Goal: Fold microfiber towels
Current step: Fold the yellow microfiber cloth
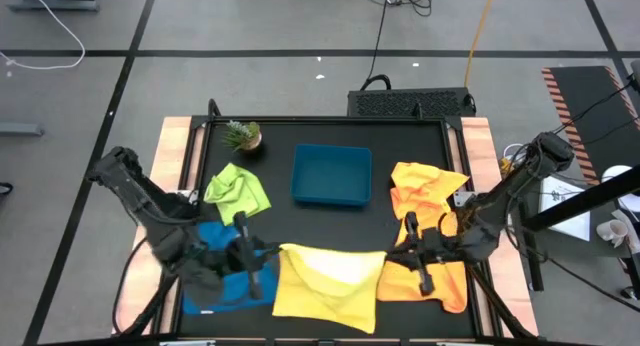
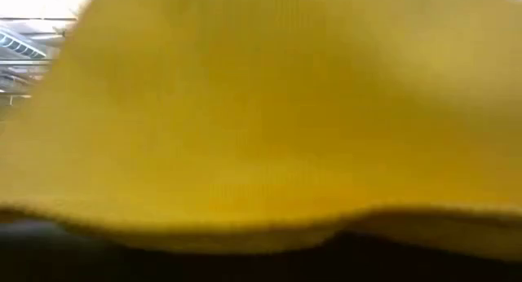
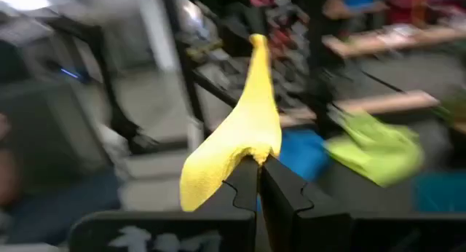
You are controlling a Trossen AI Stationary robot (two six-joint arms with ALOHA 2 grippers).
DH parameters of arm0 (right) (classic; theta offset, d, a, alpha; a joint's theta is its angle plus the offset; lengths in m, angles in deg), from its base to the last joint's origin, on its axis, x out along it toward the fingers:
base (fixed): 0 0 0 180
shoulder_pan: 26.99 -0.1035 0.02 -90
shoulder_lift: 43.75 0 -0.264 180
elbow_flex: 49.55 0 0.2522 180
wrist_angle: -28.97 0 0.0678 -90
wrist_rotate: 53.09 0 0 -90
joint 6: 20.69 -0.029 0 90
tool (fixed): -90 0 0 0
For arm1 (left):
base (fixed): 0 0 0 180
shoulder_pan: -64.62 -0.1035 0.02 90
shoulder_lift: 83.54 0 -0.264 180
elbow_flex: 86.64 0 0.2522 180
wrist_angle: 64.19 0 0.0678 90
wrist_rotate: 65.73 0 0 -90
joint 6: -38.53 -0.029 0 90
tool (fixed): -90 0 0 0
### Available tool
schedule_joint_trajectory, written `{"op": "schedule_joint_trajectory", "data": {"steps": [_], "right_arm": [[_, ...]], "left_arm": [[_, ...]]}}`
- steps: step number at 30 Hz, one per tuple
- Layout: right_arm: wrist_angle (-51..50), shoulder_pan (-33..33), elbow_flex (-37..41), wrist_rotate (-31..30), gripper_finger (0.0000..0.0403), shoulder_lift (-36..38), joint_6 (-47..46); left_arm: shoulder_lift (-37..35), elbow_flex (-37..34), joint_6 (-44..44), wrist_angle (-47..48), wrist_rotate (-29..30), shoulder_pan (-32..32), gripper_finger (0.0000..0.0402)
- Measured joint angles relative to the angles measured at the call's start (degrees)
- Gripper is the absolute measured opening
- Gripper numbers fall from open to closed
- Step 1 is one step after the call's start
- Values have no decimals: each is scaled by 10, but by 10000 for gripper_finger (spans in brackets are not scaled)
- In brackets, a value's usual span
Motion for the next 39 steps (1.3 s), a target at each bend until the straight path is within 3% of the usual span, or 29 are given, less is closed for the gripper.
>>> {"op": "schedule_joint_trajectory", "data": {"steps": [6, 14, 20, 30, 39], "right_arm": [[-150, 40, 0, -41, 0, 0, -68], [-274, 123, 3, -41, 0, 0, -116], [-279, 188, 29, -40, 0, 0, -105], [-271, 264, 46, -36, 0, 16, -37], [-270, 280, 46, 39, 0, 46, -18]], "left_arm": [[0, -87, 49, -2, -60, -69, 7], [0, -143, 29, -4, -78, -155, 9], [0, -148, -12, -5, -107, -207, 4], [0, -148, -77, -6, -92, -243, 7], [0, -148, -76, -6, -101, -246, 4]]}}
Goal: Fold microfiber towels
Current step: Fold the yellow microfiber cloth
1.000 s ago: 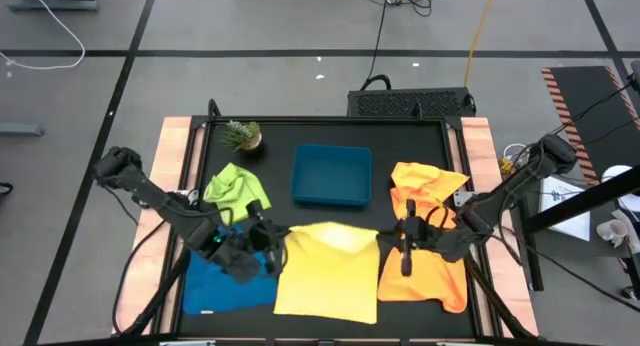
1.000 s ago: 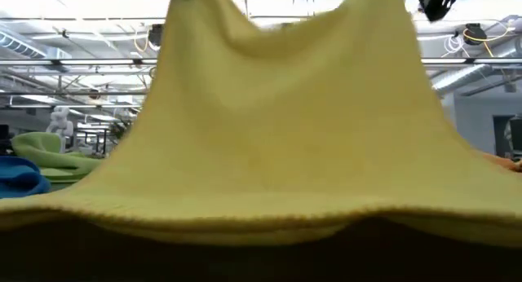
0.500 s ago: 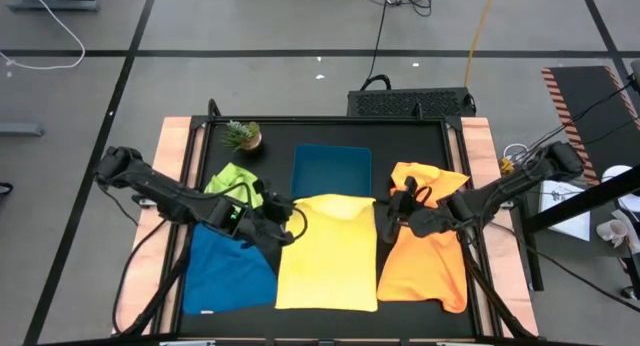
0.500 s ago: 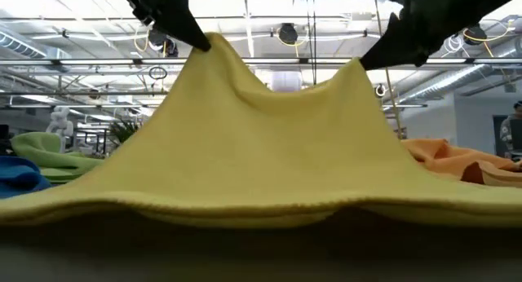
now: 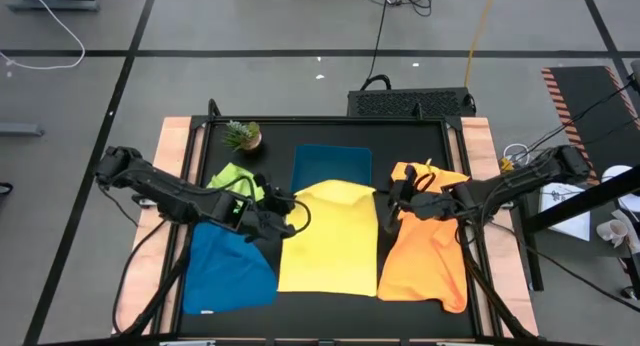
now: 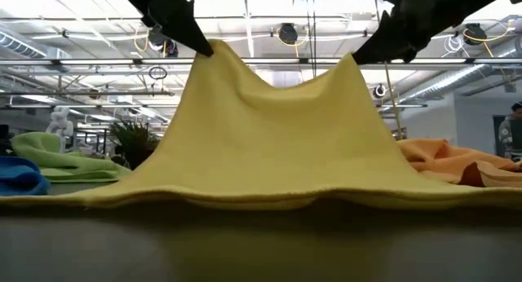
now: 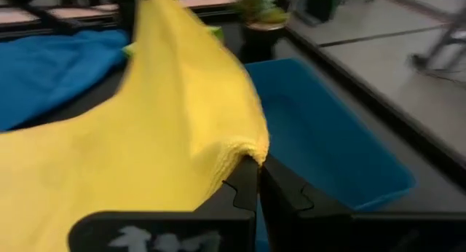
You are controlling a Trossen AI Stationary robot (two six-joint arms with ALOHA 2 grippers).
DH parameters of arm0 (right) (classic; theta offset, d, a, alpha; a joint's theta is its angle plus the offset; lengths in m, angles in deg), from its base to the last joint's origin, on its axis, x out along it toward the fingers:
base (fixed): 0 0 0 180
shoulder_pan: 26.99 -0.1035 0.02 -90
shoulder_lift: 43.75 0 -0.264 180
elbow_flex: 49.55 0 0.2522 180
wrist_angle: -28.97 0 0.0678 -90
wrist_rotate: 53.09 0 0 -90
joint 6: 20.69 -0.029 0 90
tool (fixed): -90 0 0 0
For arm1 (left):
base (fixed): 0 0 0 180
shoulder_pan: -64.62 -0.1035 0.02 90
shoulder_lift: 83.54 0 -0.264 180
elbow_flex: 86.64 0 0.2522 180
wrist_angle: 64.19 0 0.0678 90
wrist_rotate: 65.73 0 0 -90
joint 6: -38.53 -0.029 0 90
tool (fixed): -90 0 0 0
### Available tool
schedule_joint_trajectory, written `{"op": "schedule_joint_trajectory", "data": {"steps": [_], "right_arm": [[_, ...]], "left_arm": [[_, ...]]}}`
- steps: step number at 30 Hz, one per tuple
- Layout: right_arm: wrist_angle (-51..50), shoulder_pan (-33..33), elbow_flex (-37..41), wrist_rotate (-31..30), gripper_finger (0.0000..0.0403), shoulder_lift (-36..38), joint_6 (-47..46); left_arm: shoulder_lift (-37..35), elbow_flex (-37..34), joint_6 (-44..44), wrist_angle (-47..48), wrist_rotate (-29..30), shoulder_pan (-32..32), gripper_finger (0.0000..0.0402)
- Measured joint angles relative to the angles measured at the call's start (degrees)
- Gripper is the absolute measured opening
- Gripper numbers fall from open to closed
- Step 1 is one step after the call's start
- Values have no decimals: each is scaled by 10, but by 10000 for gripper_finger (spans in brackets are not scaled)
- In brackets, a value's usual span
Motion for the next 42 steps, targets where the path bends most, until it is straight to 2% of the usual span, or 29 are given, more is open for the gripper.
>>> {"op": "schedule_joint_trajectory", "data": {"steps": [4, 11, 16, 19, 24, 29, 35, 39, 42], "right_arm": [[0, -31, 0, 28, 0, -3, -12], [8, -112, 0, 25, 0, -35, -57], [57, -152, 0, 14, 0, -99, -74], [100, -174, 0, 25, 0, -136, -75], [168, -210, 0, 45, 0, -187, -74], [185, -238, 0, 50, 0, -229, -92], [220, -246, 0, 108, 0, -277, -124], [244, -246, 0, 149, 2, -301, -138], [245, -249, 0, 153, 7, -308, -150]], "left_arm": [[0, 0, 1, 0, -1, 25, 4], [0, -29, 25, -21, -3, 89, 4], [17, -94, 15, -137, -36, 122, 3], [23, -109, 15, -190, -38, 144, 3], [34, -114, 32, -205, -39, 174, 4], [67, -114, 34, -215, -84, 192, 3], [131, -114, 35, -258, -149, 190, 3], [141, -114, 52, -272, -171, 190, 7], [141, -114, 66, -274, -199, 191, 22]]}}
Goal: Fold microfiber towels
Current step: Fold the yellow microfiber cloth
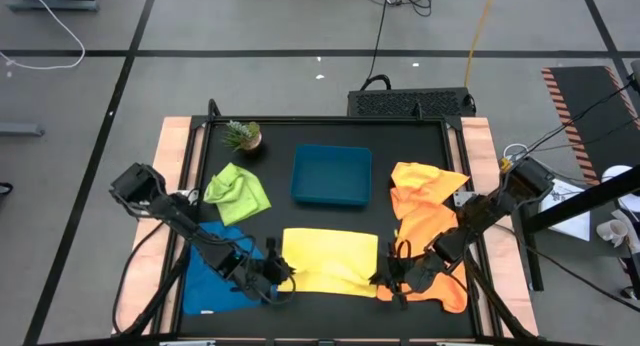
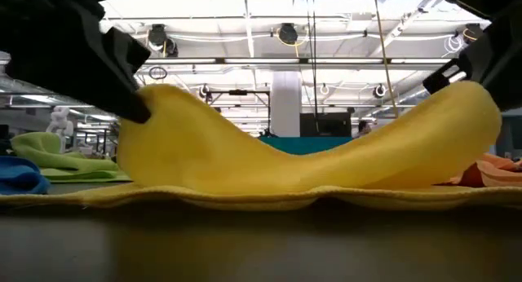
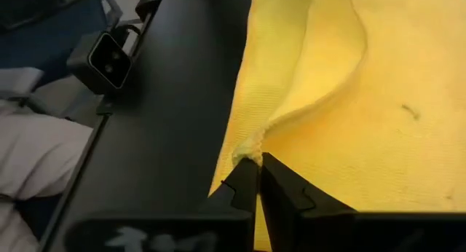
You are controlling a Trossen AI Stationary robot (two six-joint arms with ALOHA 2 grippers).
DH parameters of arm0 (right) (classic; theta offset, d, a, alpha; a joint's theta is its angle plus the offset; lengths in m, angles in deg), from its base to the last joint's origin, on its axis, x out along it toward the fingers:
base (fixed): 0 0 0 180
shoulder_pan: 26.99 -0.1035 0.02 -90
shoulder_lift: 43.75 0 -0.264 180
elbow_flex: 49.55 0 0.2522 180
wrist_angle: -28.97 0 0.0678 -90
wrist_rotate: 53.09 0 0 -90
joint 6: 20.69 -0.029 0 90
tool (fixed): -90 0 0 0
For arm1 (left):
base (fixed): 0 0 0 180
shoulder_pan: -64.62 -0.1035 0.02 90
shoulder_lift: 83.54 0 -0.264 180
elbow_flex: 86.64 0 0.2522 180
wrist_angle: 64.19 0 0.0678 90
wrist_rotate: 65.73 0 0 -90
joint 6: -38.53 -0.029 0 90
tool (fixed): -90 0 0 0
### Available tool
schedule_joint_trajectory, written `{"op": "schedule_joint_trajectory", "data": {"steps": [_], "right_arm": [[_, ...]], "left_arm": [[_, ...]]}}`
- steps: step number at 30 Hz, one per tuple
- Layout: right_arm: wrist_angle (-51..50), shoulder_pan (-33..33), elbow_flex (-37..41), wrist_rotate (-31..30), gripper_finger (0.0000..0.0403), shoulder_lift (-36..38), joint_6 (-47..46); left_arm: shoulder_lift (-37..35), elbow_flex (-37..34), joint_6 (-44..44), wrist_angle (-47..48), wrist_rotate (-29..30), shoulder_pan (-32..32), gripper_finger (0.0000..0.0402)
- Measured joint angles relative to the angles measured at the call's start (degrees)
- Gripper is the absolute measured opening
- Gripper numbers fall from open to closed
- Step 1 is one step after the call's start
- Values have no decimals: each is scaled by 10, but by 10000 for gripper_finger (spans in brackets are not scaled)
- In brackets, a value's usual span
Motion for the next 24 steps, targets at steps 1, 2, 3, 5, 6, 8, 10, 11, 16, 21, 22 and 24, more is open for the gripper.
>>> {"op": "schedule_joint_trajectory", "data": {"steps": [1, 2, 3, 5, 6, 8, 10, 11, 16, 21, 22, 24], "right_arm": [[-1, -2, 0, 7, 9, 0, 0], [-1, -3, 0, 14, 12, 0, 1], [1, -3, 0, 26, 15, 0, 1], [2, -7, 0, 36, 23, 0, 0], [6, -9, 0, 41, 28, 0, 1], [13, -14, 0, 44, 39, 0, 1], [13, -20, 0, 45, 53, 0, 1], [13, -24, 0, 45, 61, 0, 0], [13, -37, 0, 46, 105, 0, 0], [13, -36, 0, 40, 139, 0, 1], [11, -33, 0, 39, 143, 0, 1], [5, -25, 0, 39, 147, 0, 2]], "left_arm": [[0, 0, 1, -3, -18, 1, 28], [0, 0, 1, -7, -37, 1, 34], [0, 0, 3, -9, -52, 2, 39], [0, 0, 15, -8, -70, 2, 52], [0, 0, 19, -7, -73, 2, 58], [0, 0, 26, -7, -74, 4, 71], [0, 0, 26, -2, -79, 8, 81], [0, 0, 26, 0, -83, 9, 84], [-2, 0, 34, 5, -103, 10, 87], [-33, 0, 31, 8, -109, 10, 88], [-43, 0, 25, 9, -109, 11, 88], [-68, 0, 16, 9, -109, 13, 88]]}}
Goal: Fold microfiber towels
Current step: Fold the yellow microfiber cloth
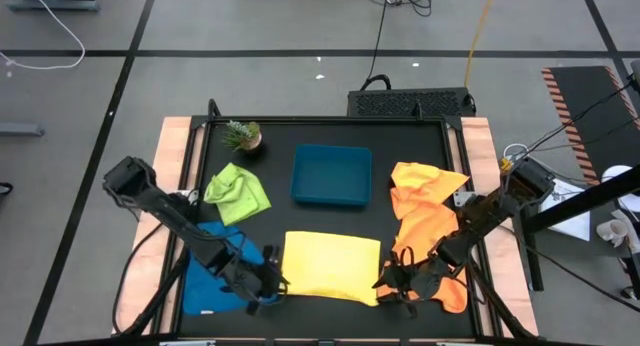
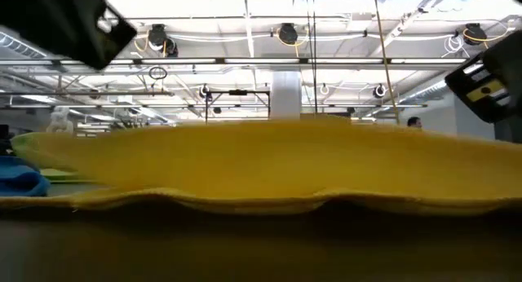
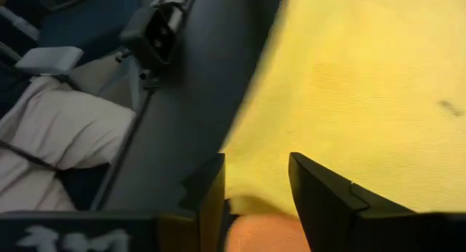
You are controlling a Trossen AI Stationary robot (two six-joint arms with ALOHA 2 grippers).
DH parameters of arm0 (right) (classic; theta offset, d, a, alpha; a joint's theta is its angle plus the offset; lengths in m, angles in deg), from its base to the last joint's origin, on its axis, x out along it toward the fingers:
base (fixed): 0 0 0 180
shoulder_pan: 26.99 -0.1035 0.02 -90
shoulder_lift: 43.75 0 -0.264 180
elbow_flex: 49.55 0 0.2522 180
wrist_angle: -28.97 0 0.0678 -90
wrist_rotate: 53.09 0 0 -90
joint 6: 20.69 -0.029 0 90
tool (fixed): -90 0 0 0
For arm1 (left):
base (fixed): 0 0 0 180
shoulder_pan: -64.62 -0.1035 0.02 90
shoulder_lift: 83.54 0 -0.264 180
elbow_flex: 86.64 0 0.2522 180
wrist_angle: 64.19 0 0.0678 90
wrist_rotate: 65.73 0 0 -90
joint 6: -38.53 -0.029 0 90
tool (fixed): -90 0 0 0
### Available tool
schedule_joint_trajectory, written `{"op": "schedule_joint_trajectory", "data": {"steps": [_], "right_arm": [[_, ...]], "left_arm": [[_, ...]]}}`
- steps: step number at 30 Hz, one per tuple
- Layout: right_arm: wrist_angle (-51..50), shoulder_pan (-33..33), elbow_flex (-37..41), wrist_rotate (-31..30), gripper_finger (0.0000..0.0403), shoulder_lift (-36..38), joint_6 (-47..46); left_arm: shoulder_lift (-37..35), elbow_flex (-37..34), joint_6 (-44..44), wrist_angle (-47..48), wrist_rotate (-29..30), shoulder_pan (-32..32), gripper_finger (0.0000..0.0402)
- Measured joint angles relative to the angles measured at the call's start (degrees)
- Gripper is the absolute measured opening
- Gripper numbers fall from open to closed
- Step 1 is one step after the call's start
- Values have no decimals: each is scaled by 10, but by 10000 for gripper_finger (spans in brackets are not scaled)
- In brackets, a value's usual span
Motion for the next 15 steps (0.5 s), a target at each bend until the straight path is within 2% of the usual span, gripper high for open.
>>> {"op": "schedule_joint_trajectory", "data": {"steps": [3, 6, 9, 15], "right_arm": [[-12, 13, 0, -2, 147, 0, 3], [-29, 25, 0, -21, 145, 0, 9], [-29, 38, 0, -53, 144, 0, 40], [-35, 73, 0, -63, 144, 0, 106]], "left_arm": [[-34, 0, -22, 0, 7, 6, 88], [-51, 1, -49, 2, 55, 14, 88], [-40, 1, -66, 5, 102, 9, 88], [7, 0, -83, -11, 101, -34, 88]]}}
